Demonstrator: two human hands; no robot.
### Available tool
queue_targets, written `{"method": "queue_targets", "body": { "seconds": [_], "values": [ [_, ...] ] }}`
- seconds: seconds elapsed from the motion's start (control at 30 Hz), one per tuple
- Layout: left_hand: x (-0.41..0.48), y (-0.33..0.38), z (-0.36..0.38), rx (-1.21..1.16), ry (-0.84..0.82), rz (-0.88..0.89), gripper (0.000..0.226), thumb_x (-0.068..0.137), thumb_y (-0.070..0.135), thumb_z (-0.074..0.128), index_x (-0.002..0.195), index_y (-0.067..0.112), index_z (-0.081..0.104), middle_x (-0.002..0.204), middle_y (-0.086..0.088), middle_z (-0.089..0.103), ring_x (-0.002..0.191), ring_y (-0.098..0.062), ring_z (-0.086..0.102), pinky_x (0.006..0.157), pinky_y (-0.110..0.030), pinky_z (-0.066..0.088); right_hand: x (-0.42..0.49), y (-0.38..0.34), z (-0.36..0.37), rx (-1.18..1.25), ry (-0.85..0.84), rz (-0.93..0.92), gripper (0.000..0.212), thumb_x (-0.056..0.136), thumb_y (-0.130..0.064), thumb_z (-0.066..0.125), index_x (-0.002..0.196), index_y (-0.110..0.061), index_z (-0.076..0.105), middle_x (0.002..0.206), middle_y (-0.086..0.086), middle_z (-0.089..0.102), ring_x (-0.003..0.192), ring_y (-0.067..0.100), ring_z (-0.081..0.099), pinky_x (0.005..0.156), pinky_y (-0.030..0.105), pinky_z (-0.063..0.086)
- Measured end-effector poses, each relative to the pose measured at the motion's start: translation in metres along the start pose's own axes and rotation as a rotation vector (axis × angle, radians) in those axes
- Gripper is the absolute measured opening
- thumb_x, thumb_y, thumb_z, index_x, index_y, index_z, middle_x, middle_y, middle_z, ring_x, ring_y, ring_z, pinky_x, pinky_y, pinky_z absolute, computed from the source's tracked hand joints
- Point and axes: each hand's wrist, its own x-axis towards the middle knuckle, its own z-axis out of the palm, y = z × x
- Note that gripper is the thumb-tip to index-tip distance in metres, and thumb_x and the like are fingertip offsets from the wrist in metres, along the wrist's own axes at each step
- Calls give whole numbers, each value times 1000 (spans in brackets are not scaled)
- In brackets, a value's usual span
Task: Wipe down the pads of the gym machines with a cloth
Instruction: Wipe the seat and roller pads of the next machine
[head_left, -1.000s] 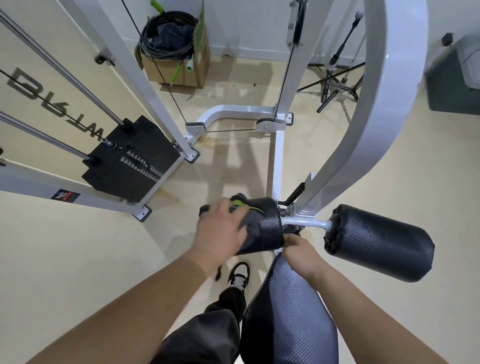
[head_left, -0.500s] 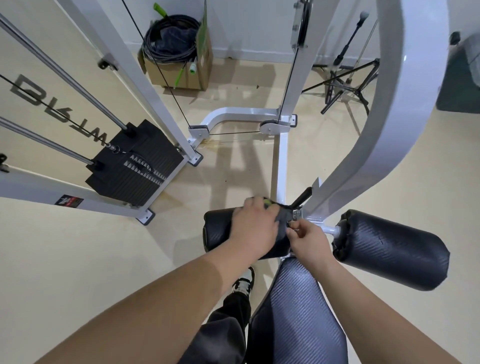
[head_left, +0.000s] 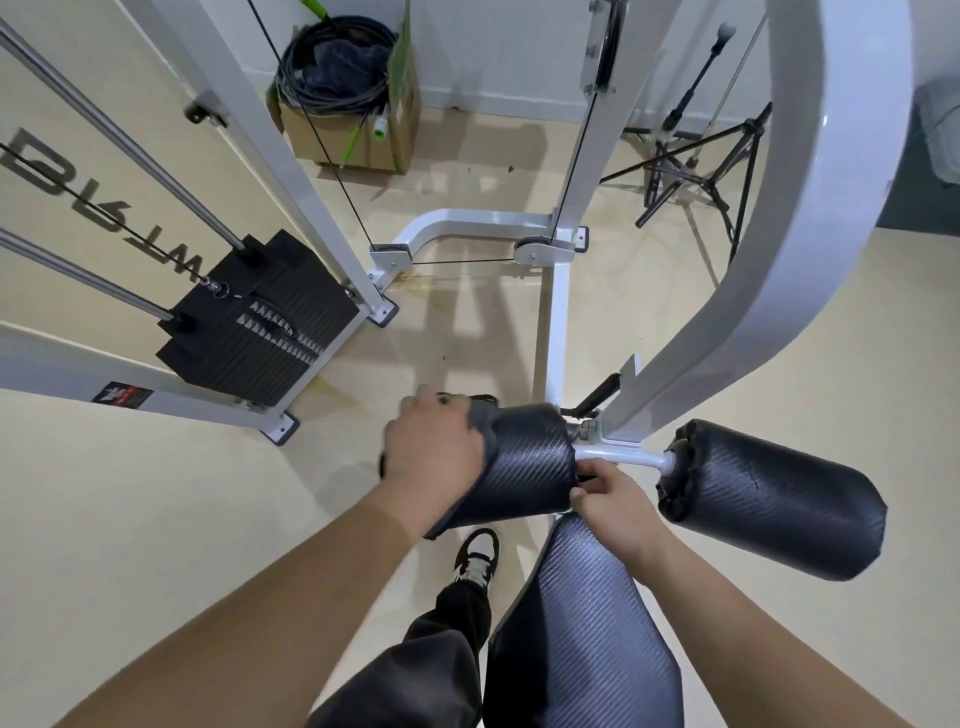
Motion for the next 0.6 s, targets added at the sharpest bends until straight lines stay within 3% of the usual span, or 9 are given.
{"method": "queue_targets", "body": {
  "seconds": [0.1, 0.2, 0.3, 0.4, 0.5, 0.6],
  "values": [
    [-10, 62, 16, -2, -17, 213, 41, 97, 40, 50, 134, 24, 55, 129, -11, 47, 119, -33, 47, 87, -43, 47, -2, 6, 6, -42, -54, -24, 53, 76, -5, 54, 121, -33, 63, 104, -6, 75, 101, 19, 69, 96, 38, 53],
    [-11, 68, 20, 12, -11, 329, 44, 98, 43, 51, 139, 28, 51, 132, -10, 45, 121, -33, 45, 90, -44, 46, -4, 4, 4, 17, -57, 12, 52, 80, 1, 50, 122, -27, 63, 102, -5, 72, 92, 14, 65, 78, 27, 51],
    [-9, 24, 13, 15, 10, 241, 45, 95, 43, 51, 138, 30, 53, 125, -9, 49, 116, -32, 49, 87, -42, 49, -1, -7, 0, 43, 87, -8, 26, 96, -16, 58, 120, -22, 66, 96, -6, 75, 88, 13, 70, 82, 29, 54],
    [-13, -30, 6, -15, 42, 69, 39, 93, 42, 51, 130, 30, 57, 115, -7, 51, 108, -30, 53, 80, -39, 51, 6, -23, 3, 30, 123, -75, 30, 100, -33, 57, 129, -27, 65, 98, -4, 77, 95, 21, 73, 94, 40, 57],
    [-16, -43, 3, -38, 35, -13, 36, 95, 42, 49, 127, 27, 59, 113, -6, 50, 107, -29, 53, 79, -39, 53, 9, -25, 8, -153, 158, -101, 28, 102, -35, 56, 126, -23, 65, 100, 2, 76, 97, 25, 69, 86, 35, 51],
    [-7, -4, 6, -40, 24, -15, 34, 100, 40, 46, 128, 25, 58, 122, -7, 47, 113, -29, 49, 80, -39, 50, 9, -18, 13, -157, 191, -86, 21, 102, -33, 59, 115, -18, 66, 97, 3, 74, 94, 26, 67, 80, 33, 47]
  ]
}}
